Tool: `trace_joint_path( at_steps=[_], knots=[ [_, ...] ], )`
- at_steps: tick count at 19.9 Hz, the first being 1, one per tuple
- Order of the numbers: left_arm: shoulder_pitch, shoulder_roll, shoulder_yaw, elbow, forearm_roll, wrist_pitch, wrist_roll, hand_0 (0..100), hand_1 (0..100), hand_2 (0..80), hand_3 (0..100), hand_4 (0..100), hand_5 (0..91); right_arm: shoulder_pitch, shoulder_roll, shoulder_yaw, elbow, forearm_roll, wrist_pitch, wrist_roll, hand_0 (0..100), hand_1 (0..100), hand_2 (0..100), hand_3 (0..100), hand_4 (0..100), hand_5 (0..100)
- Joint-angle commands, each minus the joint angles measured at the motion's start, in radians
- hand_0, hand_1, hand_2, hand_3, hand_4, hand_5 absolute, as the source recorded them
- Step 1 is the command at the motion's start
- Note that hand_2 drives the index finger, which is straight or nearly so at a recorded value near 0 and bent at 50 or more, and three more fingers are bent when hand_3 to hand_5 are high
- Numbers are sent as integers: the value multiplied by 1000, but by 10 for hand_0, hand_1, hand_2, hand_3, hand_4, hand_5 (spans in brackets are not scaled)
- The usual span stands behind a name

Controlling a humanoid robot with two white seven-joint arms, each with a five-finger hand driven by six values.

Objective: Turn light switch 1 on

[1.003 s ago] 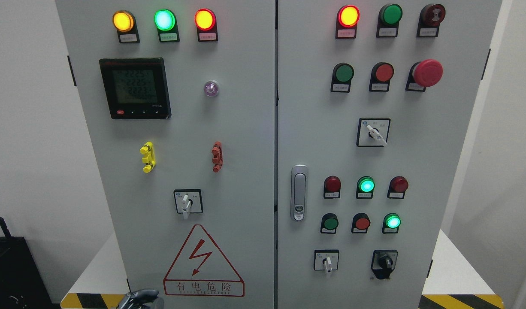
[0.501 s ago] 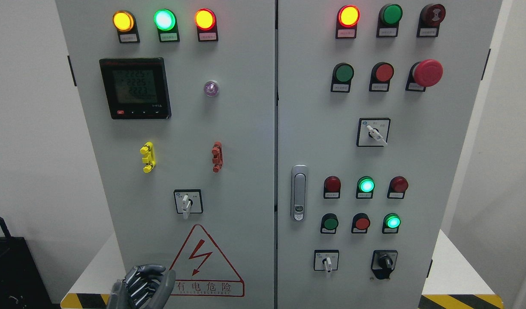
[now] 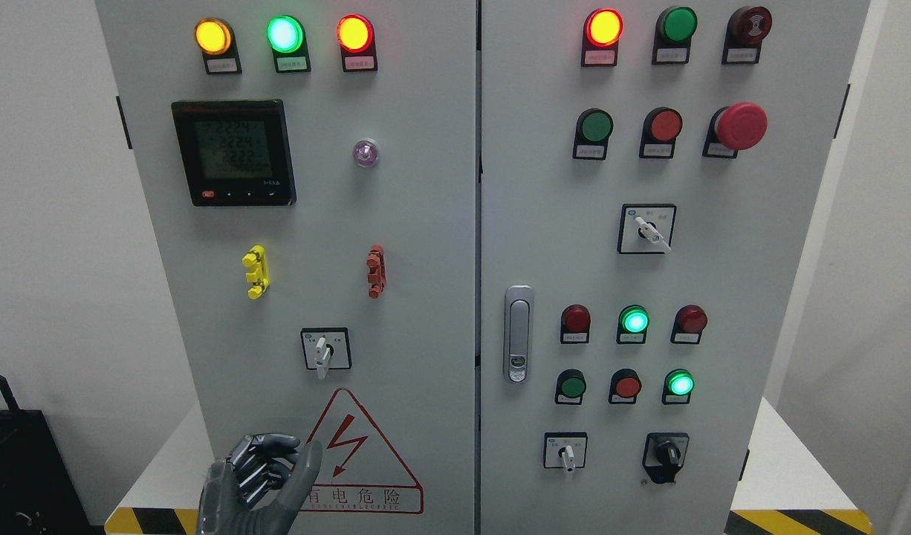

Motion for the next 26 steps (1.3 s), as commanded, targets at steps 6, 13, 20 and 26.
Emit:
trace_joint_path(
  at_steps=[6,13,20,26],
  knots=[
    [-63,-63,-11,29,-44,48,1,96,645,494,692,788,658,0,0,0,0,0,0,0,304,0,0,0,0,0],
    [-97,-66,-2,56,-53,50,3,113,654,492,690,785,654,0,0,0,0,0,0,0,303,0,0,0,0,0],
    [-111,-68,3,64,-62,50,32,126,655,492,691,783,651,0,0,0,0,0,0,0,303,0,0,0,0,0],
    [-126,-71,8,65,-60,51,32,133,655,493,678,787,661,0,0,0,0,0,0,0,303,0,0,0,0,0]
  ],
)
